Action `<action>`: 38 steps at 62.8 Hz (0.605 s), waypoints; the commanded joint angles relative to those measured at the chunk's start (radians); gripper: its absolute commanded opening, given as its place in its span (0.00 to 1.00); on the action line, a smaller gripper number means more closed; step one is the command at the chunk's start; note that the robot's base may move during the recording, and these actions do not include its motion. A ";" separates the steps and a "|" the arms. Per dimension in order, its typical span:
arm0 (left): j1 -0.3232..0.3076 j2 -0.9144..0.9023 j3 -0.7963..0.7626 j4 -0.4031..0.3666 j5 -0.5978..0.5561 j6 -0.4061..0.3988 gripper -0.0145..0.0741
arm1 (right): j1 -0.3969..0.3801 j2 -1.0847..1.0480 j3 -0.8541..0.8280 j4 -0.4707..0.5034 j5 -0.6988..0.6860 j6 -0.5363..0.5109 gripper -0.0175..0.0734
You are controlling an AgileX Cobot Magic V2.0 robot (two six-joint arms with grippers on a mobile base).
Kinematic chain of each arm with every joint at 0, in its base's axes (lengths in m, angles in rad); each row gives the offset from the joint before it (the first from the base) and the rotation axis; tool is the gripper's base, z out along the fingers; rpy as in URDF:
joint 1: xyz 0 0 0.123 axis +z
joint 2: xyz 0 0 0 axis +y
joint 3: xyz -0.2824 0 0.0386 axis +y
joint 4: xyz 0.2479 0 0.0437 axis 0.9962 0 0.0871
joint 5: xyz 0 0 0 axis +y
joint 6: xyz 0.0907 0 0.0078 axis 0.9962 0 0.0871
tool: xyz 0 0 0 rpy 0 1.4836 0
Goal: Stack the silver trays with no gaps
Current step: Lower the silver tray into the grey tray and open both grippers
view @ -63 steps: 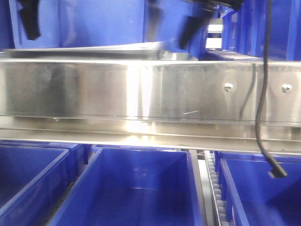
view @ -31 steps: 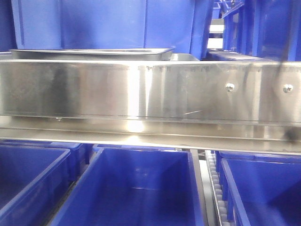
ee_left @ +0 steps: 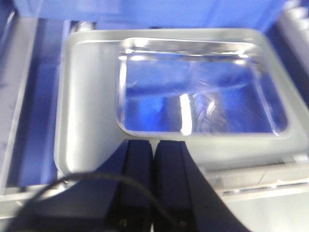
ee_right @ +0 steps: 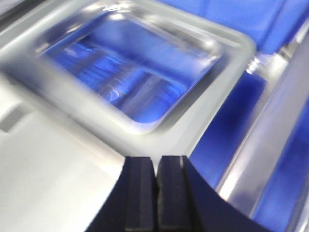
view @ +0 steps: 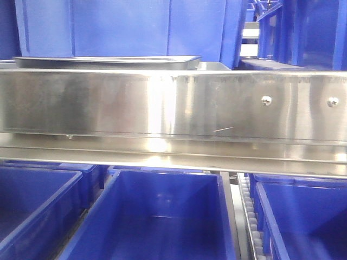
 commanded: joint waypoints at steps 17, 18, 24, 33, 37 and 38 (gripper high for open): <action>0.001 -0.332 0.352 -0.129 -0.369 0.116 0.11 | 0.006 -0.388 0.419 -0.137 -0.424 -0.017 0.25; 0.001 -0.342 0.369 -0.129 -0.379 0.116 0.11 | 0.006 -0.401 0.432 -0.142 -0.434 -0.017 0.25; 0.001 -0.401 0.434 -0.131 -0.439 0.116 0.11 | 0.006 -0.490 0.510 -0.178 -0.498 -0.017 0.25; 0.001 -0.422 0.455 -0.131 -0.456 0.116 0.11 | 0.006 -0.554 0.550 -0.179 -0.503 -0.017 0.25; 0.001 -0.422 0.455 -0.131 -0.452 0.116 0.11 | 0.006 -0.555 0.550 -0.179 -0.491 -0.017 0.25; 0.001 -0.422 0.455 -0.131 -0.450 0.116 0.11 | 0.006 -0.555 0.550 -0.179 -0.487 -0.017 0.25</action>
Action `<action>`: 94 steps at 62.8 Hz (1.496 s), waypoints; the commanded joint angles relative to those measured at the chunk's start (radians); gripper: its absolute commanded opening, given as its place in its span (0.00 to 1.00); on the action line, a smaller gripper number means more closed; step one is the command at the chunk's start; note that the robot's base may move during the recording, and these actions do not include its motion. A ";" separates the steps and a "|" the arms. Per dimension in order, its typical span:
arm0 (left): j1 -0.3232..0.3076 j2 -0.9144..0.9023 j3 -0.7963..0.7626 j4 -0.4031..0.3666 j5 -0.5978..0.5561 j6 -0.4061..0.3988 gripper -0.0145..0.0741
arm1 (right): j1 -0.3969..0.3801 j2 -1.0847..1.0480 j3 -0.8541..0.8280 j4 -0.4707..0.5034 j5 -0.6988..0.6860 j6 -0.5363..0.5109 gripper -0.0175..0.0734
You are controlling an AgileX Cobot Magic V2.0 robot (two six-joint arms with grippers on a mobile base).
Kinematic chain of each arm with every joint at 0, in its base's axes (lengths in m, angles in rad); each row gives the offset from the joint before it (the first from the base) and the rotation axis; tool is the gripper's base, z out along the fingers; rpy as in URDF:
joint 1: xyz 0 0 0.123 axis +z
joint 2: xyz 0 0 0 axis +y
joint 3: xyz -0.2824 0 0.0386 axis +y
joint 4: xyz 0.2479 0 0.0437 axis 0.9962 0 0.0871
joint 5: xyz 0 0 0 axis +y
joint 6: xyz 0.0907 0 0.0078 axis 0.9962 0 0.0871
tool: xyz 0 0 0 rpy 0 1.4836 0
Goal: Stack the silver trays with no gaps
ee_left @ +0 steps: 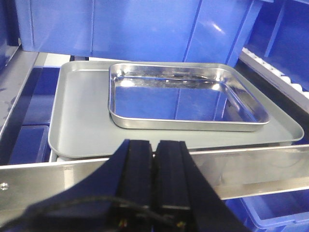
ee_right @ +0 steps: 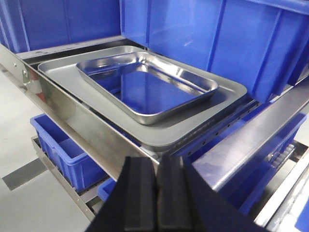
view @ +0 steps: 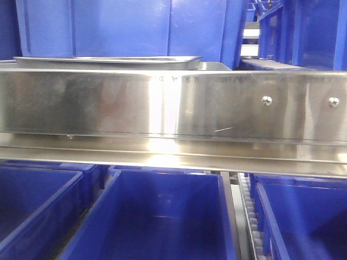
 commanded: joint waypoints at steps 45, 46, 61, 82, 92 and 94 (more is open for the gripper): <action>0.001 0.003 -0.024 -0.021 -0.090 0.008 0.11 | 0.002 -0.003 -0.027 -0.033 -0.064 -0.011 0.25; 0.001 0.003 -0.024 -0.021 -0.090 0.008 0.11 | 0.002 -0.003 -0.027 -0.033 -0.064 -0.011 0.25; 0.001 -0.031 -0.022 -0.021 -0.090 0.008 0.11 | 0.002 -0.003 -0.027 -0.033 -0.064 -0.011 0.25; 0.068 -0.088 0.054 -0.021 -0.095 0.008 0.11 | 0.000 -0.003 -0.027 -0.033 -0.064 -0.011 0.25; 0.152 -0.143 0.101 -0.021 -0.094 0.008 0.11 | 0.000 -0.003 -0.027 -0.033 -0.064 -0.011 0.25; 0.165 -0.155 0.113 -0.021 -0.094 0.008 0.11 | 0.000 -0.003 -0.027 -0.033 -0.064 -0.011 0.25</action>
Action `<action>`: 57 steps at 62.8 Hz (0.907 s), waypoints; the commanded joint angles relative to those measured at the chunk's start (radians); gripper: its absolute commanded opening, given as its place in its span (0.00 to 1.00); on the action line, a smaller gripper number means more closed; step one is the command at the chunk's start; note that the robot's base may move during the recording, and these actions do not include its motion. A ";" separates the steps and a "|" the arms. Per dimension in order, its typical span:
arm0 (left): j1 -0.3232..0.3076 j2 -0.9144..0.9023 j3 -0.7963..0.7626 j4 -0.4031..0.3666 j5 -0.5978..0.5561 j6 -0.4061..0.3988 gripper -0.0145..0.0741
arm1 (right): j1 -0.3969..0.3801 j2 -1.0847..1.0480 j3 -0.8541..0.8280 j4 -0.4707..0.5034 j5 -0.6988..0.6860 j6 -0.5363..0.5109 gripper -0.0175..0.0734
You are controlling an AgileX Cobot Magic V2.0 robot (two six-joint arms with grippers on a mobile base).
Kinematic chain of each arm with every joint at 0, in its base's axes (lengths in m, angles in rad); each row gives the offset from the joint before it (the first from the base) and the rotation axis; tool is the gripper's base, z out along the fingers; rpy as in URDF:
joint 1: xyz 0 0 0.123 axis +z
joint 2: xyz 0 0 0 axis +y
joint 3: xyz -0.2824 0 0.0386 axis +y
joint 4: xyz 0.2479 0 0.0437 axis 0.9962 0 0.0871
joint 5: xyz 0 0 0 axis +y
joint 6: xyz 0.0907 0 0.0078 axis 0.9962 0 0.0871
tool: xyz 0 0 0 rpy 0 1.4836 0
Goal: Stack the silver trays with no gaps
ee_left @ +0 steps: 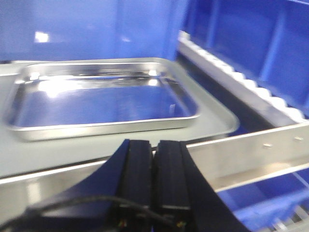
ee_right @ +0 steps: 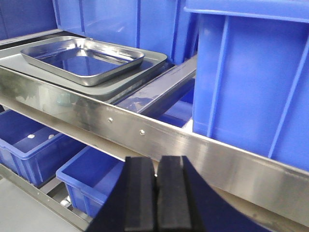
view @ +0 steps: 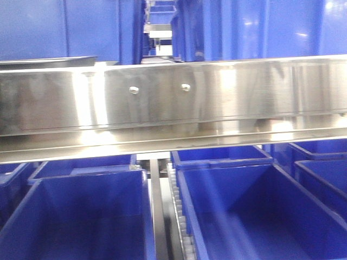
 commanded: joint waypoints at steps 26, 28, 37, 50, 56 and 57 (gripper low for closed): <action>0.101 -0.291 0.325 -0.013 -0.114 0.005 0.11 | -0.002 0.001 -0.028 -0.029 -0.075 -0.011 0.25; 0.105 -0.323 0.353 -0.013 -0.137 0.005 0.11 | -0.002 0.001 -0.028 -0.029 -0.075 -0.011 0.25; 0.138 -0.415 0.487 -0.013 -0.361 0.005 0.11 | -0.002 0.001 -0.028 -0.029 -0.075 -0.011 0.25; 0.147 -0.412 0.557 0.023 -0.549 0.005 0.11 | -0.002 0.003 -0.027 -0.029 -0.073 -0.011 0.25; 0.147 -0.412 0.557 0.057 -0.566 -0.009 0.11 | -0.002 0.002 -0.027 -0.029 -0.072 -0.011 0.25; 0.147 -0.412 0.557 0.066 -0.571 -0.017 0.11 | -0.002 0.002 -0.027 -0.029 -0.072 -0.011 0.25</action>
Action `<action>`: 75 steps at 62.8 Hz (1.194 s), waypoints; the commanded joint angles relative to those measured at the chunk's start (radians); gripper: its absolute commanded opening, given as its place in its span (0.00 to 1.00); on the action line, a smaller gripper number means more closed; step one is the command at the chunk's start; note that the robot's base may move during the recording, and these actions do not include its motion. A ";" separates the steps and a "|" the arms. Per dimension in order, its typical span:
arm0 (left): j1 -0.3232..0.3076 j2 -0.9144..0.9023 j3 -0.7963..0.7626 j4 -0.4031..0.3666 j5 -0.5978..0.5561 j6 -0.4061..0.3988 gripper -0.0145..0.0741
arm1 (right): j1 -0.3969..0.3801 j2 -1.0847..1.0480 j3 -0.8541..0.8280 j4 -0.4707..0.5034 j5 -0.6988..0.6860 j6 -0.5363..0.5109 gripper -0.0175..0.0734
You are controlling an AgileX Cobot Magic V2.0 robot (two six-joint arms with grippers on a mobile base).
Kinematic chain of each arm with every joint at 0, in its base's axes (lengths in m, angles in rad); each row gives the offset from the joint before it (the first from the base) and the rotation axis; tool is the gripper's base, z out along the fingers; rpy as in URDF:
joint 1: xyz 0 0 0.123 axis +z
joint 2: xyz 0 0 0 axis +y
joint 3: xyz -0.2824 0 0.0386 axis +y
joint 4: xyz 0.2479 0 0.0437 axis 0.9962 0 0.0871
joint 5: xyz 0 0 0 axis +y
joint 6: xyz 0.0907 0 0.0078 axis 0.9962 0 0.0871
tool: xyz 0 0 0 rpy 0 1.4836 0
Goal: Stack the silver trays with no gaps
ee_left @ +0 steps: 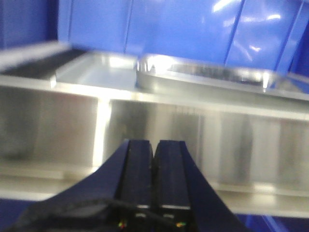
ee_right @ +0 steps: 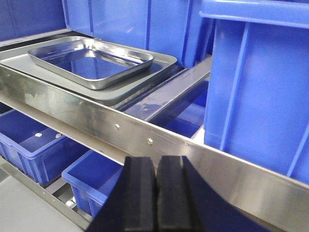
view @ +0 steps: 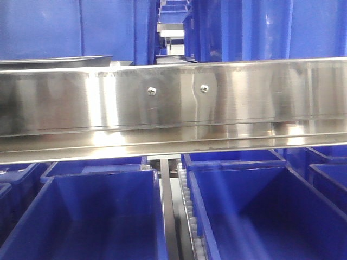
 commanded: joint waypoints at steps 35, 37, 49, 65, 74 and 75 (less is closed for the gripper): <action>-0.001 -0.038 -0.001 0.177 -0.140 -0.203 0.11 | -0.002 0.002 -0.029 -0.029 -0.074 -0.011 0.25; -0.001 -0.038 -0.001 0.177 -0.140 -0.203 0.11 | -0.002 0.002 -0.029 -0.029 -0.074 -0.011 0.25; -0.001 -0.038 -0.001 0.177 -0.140 -0.203 0.11 | -0.002 0.002 -0.029 -0.029 -0.074 -0.011 0.25; -0.001 -0.038 -0.001 0.177 -0.140 -0.203 0.11 | -0.002 0.002 -0.029 -0.029 -0.074 -0.011 0.25; -0.001 -0.038 -0.001 0.177 -0.140 -0.203 0.11 | -0.002 0.004 -0.029 -0.049 -0.076 -0.011 0.25; -0.001 -0.038 -0.001 0.177 -0.140 -0.203 0.11 | -0.002 0.004 -0.029 -0.052 -0.075 -0.011 0.25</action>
